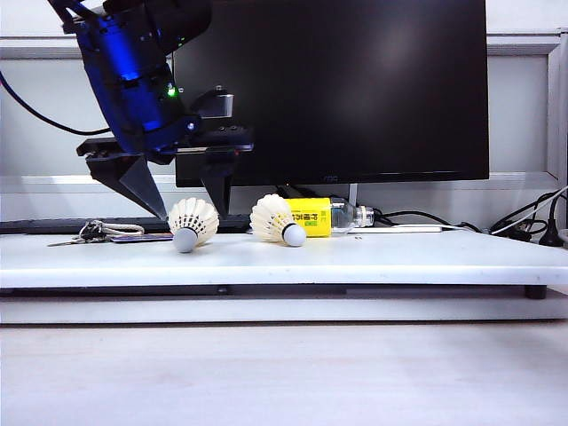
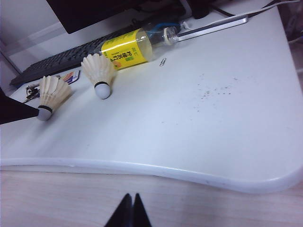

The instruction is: Stack the badminton balls on the table vertically.

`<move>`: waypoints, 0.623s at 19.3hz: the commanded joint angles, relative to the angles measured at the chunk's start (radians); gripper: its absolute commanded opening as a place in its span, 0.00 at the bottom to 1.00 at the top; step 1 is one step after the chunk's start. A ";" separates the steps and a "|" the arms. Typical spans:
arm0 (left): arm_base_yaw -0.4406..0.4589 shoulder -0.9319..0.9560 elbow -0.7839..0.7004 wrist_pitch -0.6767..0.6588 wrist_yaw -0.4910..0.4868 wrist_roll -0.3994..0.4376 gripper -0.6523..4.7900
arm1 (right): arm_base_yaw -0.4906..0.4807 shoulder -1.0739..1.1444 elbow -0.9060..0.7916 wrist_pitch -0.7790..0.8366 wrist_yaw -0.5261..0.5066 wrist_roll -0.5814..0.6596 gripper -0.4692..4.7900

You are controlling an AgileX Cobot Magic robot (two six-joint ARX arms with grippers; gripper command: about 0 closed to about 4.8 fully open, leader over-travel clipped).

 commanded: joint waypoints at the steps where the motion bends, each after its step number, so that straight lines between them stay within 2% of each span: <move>1: 0.010 0.005 0.005 -0.001 -0.004 -0.025 0.85 | 0.000 0.000 0.002 0.014 -0.007 0.003 0.09; 12: 0.023 0.030 0.005 0.068 -0.019 -0.049 0.85 | 0.000 0.000 0.003 0.014 -0.025 0.003 0.09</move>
